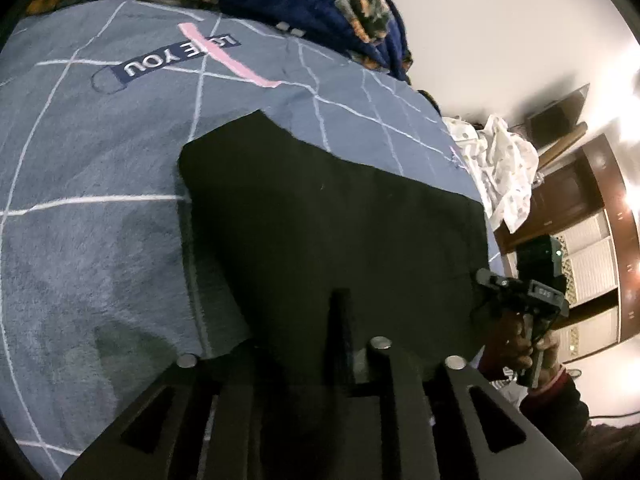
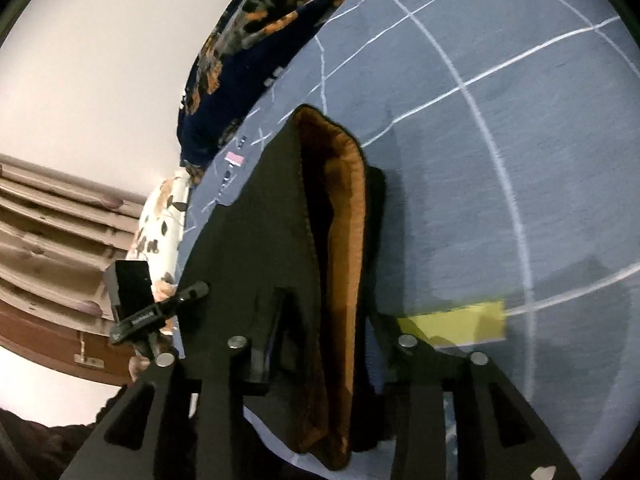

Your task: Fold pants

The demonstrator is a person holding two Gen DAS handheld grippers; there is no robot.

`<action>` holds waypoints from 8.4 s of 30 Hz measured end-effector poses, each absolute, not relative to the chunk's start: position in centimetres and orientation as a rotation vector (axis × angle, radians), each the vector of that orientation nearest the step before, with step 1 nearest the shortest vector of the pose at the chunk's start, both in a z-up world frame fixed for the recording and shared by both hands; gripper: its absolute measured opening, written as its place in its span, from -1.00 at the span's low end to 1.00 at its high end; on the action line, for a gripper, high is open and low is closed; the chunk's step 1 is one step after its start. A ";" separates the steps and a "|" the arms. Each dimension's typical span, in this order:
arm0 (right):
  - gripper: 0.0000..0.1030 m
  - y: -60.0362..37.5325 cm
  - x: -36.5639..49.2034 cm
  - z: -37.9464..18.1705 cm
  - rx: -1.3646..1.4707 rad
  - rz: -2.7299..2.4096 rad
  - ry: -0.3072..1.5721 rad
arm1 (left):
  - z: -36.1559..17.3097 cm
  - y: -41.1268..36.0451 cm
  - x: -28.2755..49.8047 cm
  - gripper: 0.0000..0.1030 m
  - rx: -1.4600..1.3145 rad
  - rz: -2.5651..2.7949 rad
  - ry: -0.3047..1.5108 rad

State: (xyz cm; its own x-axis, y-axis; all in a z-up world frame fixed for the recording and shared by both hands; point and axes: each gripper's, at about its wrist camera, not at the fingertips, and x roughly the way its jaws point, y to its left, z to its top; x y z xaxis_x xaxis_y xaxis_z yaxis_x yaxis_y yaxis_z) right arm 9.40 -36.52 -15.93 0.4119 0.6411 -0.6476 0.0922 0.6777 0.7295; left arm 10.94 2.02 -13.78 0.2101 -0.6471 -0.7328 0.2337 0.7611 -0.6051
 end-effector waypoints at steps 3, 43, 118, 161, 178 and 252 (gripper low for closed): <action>-0.09 -37.9 9.4 -16.3 0.831 0.416 1.091 | -14.7 2.9 11.0 -0.46 -0.447 -0.627 1.241; -0.40 -34.1 11.2 -17.3 0.699 0.409 1.174 | -14.7 1.3 9.4 -0.36 -0.316 -0.701 1.175; -0.35 -32.0 11.6 -17.7 0.780 0.400 1.182 | -14.3 2.6 10.1 -0.11 -0.257 -0.686 1.208; -0.63 -24.2 14.3 -15.1 0.822 0.543 1.143 | -7.3 6.1 7.4 -0.80 -0.012 -0.471 0.971; -0.64 -22.7 16.3 -14.4 0.793 0.574 1.149 | -6.5 7.6 8.9 -0.80 -0.028 -0.426 0.951; -0.63 -22.2 28.7 -13.2 0.809 0.627 1.074 | -6.3 9.1 25.1 -0.80 -0.040 -0.318 0.876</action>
